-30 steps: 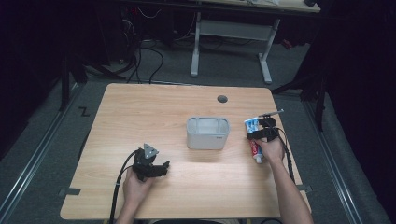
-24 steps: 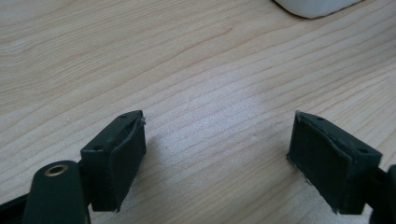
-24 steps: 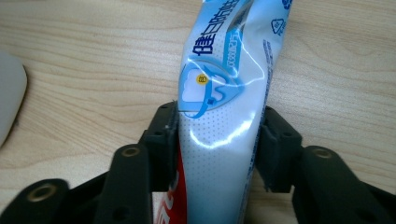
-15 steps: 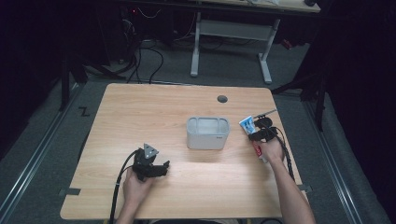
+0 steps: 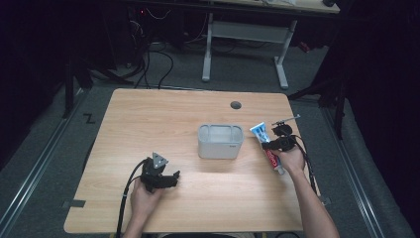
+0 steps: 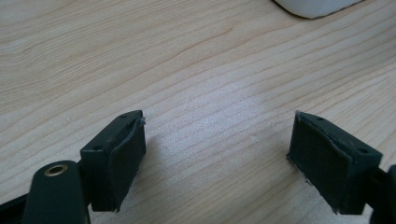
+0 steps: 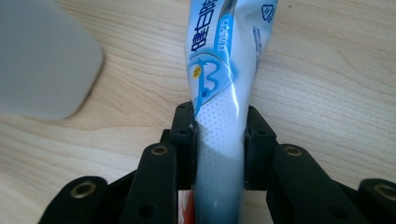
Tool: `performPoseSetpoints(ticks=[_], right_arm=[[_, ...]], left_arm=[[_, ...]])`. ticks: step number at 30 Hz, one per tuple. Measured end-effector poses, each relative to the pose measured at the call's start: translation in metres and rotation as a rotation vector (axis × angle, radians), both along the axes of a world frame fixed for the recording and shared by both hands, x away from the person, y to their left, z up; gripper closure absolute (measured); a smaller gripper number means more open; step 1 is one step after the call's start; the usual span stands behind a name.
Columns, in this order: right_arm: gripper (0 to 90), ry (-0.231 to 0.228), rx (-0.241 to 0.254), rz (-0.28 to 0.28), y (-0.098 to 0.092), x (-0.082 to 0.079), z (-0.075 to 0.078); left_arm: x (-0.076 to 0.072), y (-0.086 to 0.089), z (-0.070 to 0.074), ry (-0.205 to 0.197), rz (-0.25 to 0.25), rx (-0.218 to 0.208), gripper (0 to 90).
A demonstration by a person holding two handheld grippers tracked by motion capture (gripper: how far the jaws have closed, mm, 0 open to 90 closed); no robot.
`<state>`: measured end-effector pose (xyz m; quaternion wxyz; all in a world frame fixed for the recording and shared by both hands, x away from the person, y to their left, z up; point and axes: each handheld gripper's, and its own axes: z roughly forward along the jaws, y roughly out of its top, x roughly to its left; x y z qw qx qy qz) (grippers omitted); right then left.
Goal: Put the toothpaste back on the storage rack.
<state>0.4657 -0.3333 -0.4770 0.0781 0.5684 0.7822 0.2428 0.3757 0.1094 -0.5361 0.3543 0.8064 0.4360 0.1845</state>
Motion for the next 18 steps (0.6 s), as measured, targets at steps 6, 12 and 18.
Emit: performPoseSetpoints(ticks=[6, 12, 18], right_arm=[[70.8, -0.036, 0.028, 0.026, 0.0, -0.006, 0.009], [70.8, -0.071, 0.059, 0.05, 0.004, -0.012, 0.015], [70.7, -0.108, 0.071, 0.082, 0.01, -0.019, 0.02]], left_arm=[[0.0, 0.0, 0.0, 0.0, 0.0, 0.0, 19.1], [0.0, 0.0, 0.0, 0.0, 0.0, 0.0, 19.1], [0.0, 0.0, 0.0, -0.001, -0.001, 0.002, 19.1]])
